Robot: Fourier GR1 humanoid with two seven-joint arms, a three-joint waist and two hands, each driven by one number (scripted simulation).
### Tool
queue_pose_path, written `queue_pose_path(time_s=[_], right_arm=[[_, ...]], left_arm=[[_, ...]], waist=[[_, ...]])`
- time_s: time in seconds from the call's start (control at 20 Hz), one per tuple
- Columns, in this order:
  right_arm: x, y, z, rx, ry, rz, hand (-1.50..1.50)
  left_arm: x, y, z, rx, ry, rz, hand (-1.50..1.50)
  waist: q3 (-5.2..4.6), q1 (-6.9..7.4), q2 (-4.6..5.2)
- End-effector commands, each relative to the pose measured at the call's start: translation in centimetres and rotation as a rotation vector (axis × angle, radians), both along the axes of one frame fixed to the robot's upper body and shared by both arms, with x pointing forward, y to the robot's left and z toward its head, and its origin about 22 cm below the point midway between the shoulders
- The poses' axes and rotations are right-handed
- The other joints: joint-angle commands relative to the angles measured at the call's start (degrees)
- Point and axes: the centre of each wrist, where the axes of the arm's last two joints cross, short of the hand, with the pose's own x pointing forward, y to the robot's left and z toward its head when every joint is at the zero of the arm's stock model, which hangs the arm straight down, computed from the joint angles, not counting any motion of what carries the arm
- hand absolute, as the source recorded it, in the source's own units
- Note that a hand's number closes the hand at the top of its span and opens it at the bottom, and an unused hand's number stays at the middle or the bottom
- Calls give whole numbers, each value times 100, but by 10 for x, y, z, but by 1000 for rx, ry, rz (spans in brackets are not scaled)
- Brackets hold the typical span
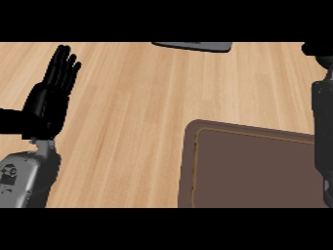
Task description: Pick the squash from the tray and place it in the pot
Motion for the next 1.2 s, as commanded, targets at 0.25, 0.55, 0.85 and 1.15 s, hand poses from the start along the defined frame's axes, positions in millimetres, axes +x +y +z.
queue_pose_path(time_s=[0.25,0.55,0.85,1.15], right_arm=[[49,14,40,-26,-45,-364,150],[62,-14,29,21,7,-415,150],[56,-45,12,32,-26,-377,150],[43,-91,-5,33,-25,-328,150]], left_arm=[[3,7,0,12,9,31,0],[-1,17,-8,0,37,71,0],[3,29,-12,-10,49,112,0],[0,13,-15,-8,52,126,0]], waist=[[42,-173,-107],[48,-458,-175],[49,-674,-239],[50,-735,-264]])
